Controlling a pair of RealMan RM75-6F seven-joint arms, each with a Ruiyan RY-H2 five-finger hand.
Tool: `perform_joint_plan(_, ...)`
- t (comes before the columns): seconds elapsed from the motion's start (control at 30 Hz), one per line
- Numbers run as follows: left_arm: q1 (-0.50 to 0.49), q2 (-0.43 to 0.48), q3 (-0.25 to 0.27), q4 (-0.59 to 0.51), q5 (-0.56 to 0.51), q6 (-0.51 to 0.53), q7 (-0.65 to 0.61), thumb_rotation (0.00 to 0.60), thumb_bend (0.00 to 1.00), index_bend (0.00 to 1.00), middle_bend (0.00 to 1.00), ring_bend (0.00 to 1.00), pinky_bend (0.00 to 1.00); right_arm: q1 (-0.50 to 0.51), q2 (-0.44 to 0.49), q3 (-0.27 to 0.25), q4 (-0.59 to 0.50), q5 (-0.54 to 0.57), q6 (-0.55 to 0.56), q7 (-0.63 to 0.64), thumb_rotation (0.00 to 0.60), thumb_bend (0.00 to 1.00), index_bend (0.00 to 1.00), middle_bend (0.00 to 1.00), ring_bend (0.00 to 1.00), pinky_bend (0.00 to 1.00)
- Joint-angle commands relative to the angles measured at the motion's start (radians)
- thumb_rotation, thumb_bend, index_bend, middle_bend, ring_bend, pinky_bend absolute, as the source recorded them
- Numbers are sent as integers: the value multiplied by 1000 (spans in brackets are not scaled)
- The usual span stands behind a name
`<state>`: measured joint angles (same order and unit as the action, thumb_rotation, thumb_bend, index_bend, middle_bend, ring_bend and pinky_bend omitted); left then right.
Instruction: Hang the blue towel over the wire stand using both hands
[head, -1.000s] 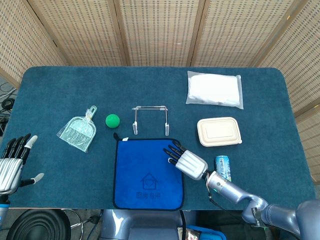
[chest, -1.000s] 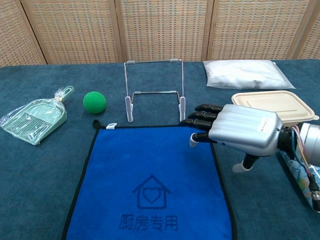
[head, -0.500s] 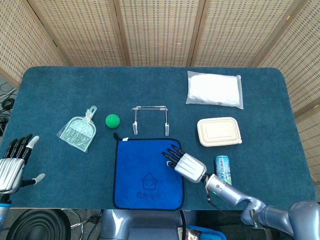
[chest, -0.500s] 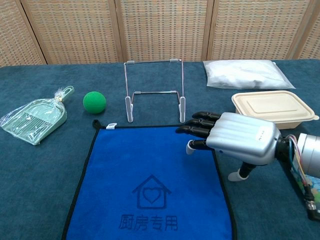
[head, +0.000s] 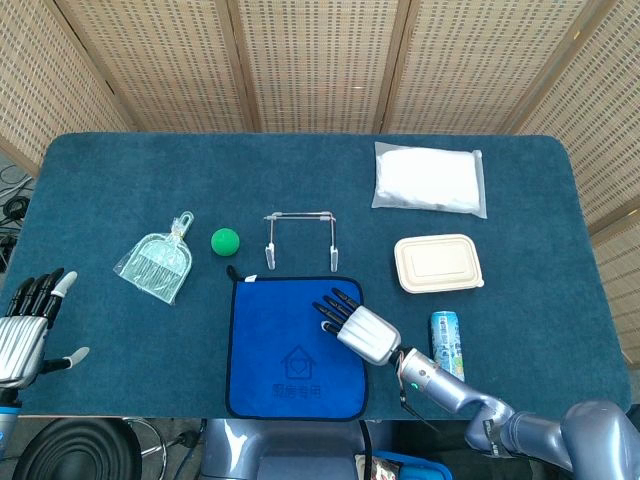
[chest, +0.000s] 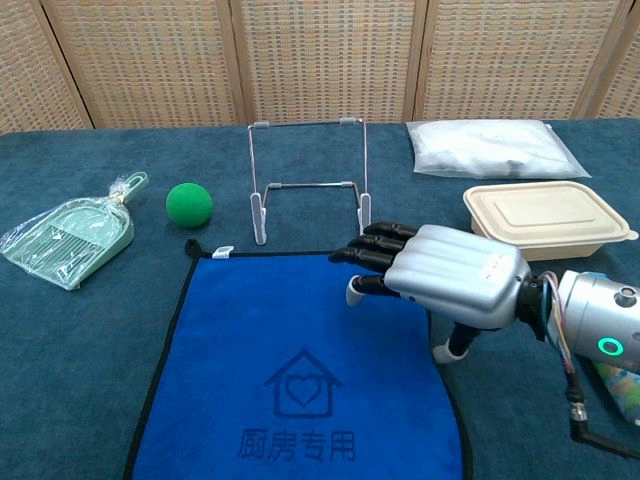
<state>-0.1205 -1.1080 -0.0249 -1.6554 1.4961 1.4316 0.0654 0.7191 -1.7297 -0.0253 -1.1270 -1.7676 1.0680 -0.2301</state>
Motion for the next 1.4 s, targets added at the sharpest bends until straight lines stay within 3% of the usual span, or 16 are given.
perform_joint_plan(0.03, 0, 0, 0, 0, 0, 0, 0, 600, 0, 0, 0, 0, 0, 3, -11, 7, 6, 9, 0, 6, 600, 0, 264, 58, 0, 0)
perform_joint_plan(0.27, 0, 0, -1, 0, -2, 0, -1, 600, 0, 0, 0, 0, 0, 5, -25, 8, 15, 21, 8, 37, 600, 0, 342, 70, 0, 0)
perform_joint_plan(0.37, -1, 0, 0, 0, -2, -1, -2, 600, 0, 0, 0, 0, 0, 6, -25, 3, 19, 17, 15, 48, 600, 25, 420, 80, 0, 0)
perform_joint_plan(0.67, -15, -9, 6, -2, 8, -23, 8, 600, 0, 0, 0, 0, 0, 11, -35, -9, 35, 17, 19, 84, 600, 433, 591, 93, 0, 0)
perform_joint_plan(0.83, -24, -16, 6, -5, 12, -33, 23, 600, 0, 0, 0, 0, 0, 15, -35, -11, 39, 17, 22, 96, 600, 532, 627, 94, 0, 0)
perform_joint_plan(1.0, -37, -26, 9, -1, 22, -49, 39, 600, 0, 0, 0, 0, 0, 16, -30, -12, 39, 18, 28, 105, 600, 543, 631, 95, 0, 0)
perform_joint_plan(1.13, -76, -43, 16, 32, 79, -79, 47, 600, 0, 0, 0, 0, 0, 17, -26, -11, 39, 23, 27, 106, 600, 550, 634, 95, 0, 0)
perform_joint_plan(1.23, -132, -72, 21, 114, 179, -93, 9, 600, 0, 2, 0, 0, 0, 17, -24, -10, 34, 25, 27, 104, 600, 564, 635, 95, 0, 0)
perform_joint_plan(1.4, -237, -144, 36, 293, 347, -94, -96, 600, 15, 140, 0, 0, 0, 20, -17, -7, 19, 29, 27, 95, 600, 569, 640, 95, 0, 0)
